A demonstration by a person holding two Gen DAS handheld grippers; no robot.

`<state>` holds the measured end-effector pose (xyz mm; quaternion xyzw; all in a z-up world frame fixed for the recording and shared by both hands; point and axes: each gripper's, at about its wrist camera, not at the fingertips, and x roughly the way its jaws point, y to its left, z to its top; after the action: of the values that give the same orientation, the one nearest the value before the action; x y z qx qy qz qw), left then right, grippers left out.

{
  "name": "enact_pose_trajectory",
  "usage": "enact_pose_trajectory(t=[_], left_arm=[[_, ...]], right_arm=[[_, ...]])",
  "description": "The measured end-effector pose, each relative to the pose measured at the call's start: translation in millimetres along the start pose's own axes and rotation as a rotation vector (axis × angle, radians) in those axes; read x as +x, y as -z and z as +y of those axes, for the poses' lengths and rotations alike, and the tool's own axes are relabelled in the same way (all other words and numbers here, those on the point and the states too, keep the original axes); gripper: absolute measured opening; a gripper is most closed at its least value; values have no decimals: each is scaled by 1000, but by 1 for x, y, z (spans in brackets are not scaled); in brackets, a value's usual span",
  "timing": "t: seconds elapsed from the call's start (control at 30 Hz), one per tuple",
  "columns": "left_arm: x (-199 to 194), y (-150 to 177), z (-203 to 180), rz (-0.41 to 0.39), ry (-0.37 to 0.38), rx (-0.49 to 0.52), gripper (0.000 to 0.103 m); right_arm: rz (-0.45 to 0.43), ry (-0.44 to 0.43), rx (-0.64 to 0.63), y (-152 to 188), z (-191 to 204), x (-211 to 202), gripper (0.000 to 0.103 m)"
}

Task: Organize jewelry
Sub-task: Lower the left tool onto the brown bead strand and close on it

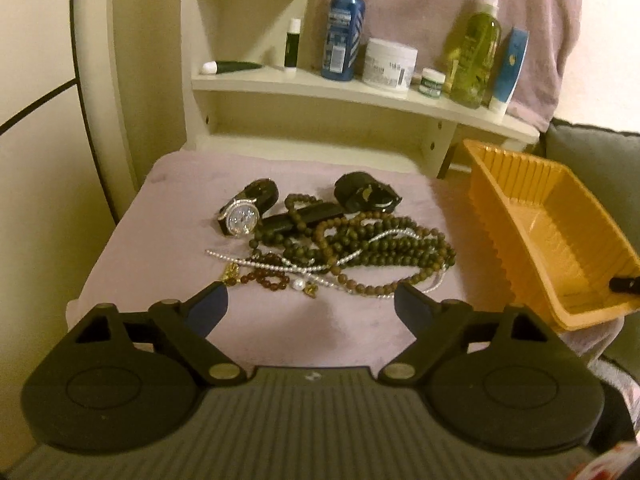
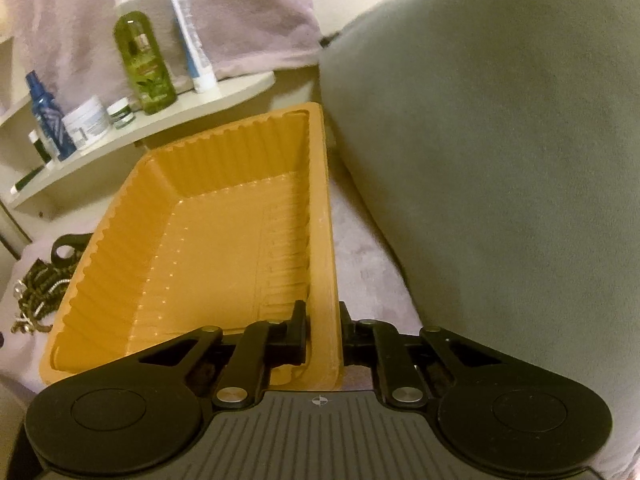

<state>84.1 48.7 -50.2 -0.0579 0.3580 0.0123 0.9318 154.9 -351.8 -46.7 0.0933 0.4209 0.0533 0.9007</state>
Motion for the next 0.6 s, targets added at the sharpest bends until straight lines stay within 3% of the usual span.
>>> enact_pose_trajectory(t=[0.33, 0.6], left_arm=[[16, -2, 0, 6, 12, 35, 82], [19, -4, -3, 4, 35, 36, 79]], right_arm=[[-81, 104, -155, -5, 27, -14, 13], [-96, 130, -189, -4, 34, -18, 13]])
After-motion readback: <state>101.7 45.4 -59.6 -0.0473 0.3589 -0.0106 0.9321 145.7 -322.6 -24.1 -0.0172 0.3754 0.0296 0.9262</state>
